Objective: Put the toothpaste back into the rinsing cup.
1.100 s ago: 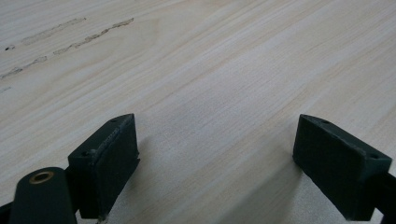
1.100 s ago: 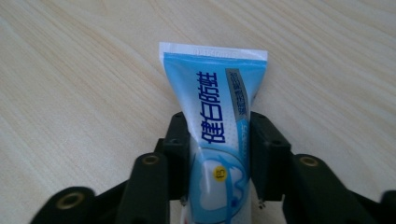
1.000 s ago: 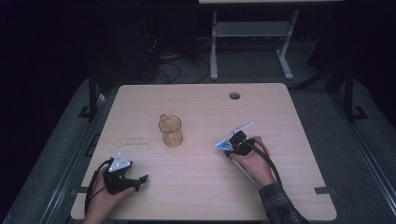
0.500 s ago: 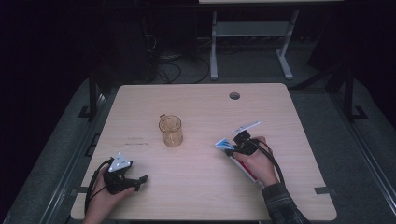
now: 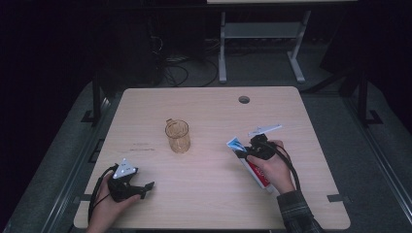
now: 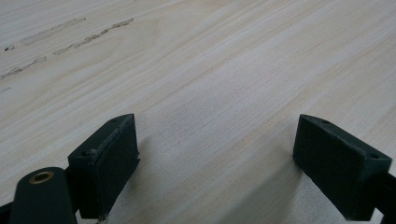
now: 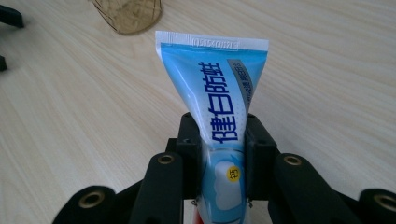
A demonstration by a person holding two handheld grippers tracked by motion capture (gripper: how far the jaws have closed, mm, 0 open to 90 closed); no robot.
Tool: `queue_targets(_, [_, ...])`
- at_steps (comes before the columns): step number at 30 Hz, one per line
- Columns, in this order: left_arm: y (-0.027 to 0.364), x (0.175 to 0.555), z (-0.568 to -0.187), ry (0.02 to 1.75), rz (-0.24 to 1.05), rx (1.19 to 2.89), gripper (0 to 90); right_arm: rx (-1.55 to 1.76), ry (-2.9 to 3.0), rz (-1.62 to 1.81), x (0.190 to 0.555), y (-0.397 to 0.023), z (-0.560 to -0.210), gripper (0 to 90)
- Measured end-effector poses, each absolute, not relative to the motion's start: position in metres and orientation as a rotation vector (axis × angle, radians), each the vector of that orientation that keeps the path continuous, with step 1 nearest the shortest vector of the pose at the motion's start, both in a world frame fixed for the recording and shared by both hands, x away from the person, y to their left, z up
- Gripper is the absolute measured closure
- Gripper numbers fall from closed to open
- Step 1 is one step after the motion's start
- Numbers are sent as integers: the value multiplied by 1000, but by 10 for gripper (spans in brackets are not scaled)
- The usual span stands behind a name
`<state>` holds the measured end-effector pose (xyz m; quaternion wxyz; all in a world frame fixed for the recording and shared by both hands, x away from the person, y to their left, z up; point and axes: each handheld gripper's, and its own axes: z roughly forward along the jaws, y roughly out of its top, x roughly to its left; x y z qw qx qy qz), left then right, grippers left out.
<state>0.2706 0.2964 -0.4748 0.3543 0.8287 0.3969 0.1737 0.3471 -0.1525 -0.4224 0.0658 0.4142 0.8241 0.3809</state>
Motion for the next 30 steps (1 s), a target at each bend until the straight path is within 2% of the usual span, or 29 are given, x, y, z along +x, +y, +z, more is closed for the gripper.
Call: queue_targets(30, [296, 271, -475, 1025, 450, 2143, 130, 1138, 2289, 1549, 334, -182, -396, 726])
